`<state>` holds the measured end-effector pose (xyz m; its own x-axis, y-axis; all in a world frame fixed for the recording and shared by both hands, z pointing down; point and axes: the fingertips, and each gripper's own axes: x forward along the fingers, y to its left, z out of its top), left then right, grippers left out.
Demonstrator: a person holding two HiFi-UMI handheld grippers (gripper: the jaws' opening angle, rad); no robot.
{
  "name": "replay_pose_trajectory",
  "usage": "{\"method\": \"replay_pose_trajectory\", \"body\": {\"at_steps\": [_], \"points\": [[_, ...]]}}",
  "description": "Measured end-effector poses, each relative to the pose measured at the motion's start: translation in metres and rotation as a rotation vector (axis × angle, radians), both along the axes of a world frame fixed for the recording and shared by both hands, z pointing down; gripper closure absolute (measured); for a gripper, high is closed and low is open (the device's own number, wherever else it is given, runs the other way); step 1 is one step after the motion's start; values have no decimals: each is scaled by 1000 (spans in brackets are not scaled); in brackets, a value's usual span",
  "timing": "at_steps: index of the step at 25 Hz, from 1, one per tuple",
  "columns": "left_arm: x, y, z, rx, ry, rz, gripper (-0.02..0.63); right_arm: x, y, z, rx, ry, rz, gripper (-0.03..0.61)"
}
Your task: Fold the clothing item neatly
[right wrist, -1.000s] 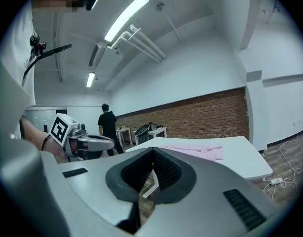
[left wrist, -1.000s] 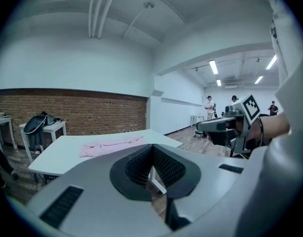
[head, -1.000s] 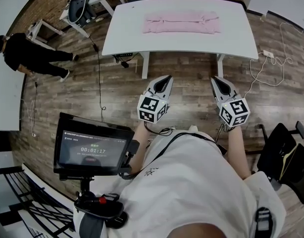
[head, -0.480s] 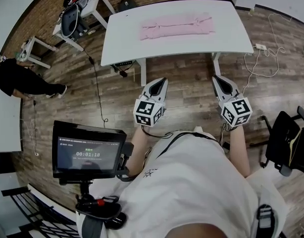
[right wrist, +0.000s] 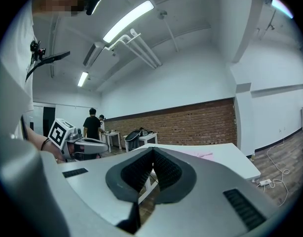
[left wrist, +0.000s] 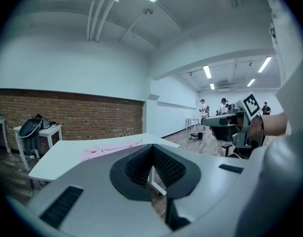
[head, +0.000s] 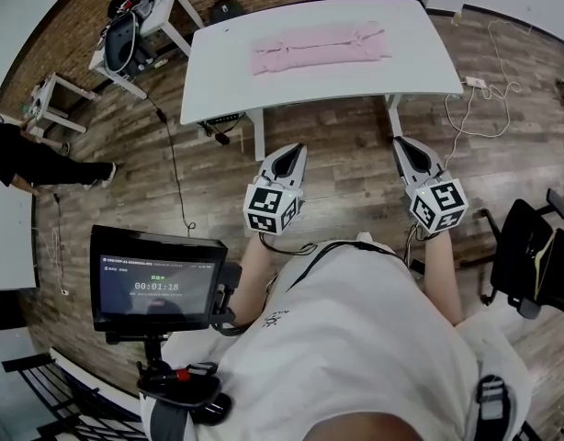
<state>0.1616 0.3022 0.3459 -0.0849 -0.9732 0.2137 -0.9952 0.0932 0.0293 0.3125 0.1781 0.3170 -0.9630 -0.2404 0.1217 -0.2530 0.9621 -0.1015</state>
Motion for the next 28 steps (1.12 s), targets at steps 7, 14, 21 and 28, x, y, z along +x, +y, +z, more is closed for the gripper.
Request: {"method": "replay_pose_trajectory", "body": {"at_steps": [7, 14, 21, 28], "points": [[-2, -6, -3, 2, -1, -10, 614, -5, -7, -4, 3, -6, -9, 576], [-18, -28, 3, -10, 5, -16, 613, -21, -29, 1, 4, 8, -24, 577], [-16, -28, 3, -9, 6, -13, 612, -19, -28, -1, 2, 8, -20, 577], [-12, -31, 2, -9, 7, -4, 613, -18, -28, -1, 5, 12, -24, 577]]}}
